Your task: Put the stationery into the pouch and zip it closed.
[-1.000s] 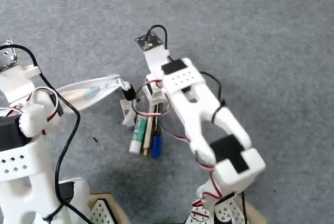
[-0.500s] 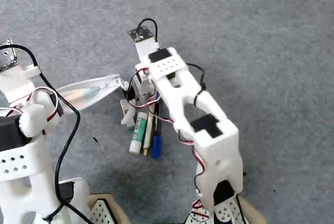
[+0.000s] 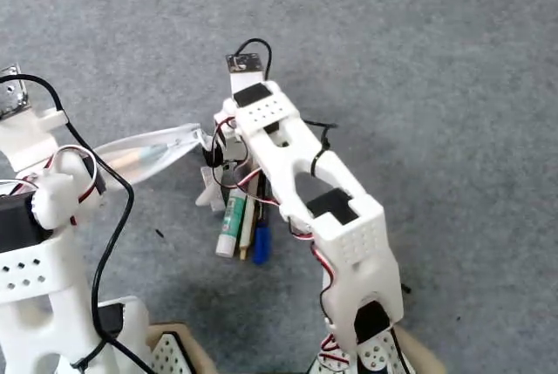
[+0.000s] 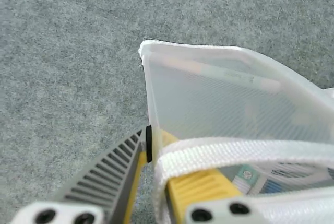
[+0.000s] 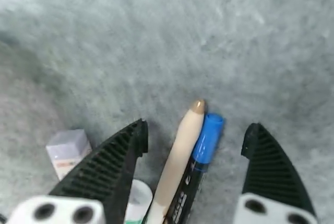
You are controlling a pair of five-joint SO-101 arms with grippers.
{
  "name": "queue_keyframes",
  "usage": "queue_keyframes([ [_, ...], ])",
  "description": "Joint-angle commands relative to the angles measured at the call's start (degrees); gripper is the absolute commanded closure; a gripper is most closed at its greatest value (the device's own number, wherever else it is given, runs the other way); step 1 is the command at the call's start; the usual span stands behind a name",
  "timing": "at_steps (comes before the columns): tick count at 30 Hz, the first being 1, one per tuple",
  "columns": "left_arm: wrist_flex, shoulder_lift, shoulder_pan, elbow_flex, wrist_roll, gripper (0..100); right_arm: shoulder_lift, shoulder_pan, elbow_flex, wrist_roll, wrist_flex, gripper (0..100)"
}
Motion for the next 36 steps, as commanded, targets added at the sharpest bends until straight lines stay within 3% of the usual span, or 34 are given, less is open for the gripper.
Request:
queue_keyframes([
  [1, 0.00, 0.44, -0.48, -2.51, 0.44, 97, -0.22, -0.79, -3.03, -0.97, 1.58, 70.6],
  [7, 0.09, 0.44, -0.48, -2.51, 0.44, 97, -0.13, -0.79, -2.86, -0.62, 1.32, 71.7],
  [17, 0.09, 0.44, -0.48, -2.51, 0.44, 97, 1.54, 1.32, -2.95, -0.62, -2.29, 97.9],
  [27, -0.09, 0.44, -0.48, -2.51, 0.44, 97, 5.49, 4.92, -3.47, -0.70, -1.32, 98.5],
  [36, -0.09, 0.44, -0.48, -2.51, 0.44, 97, 3.91, 5.10, -13.14, -0.62, 10.29, 98.5],
])
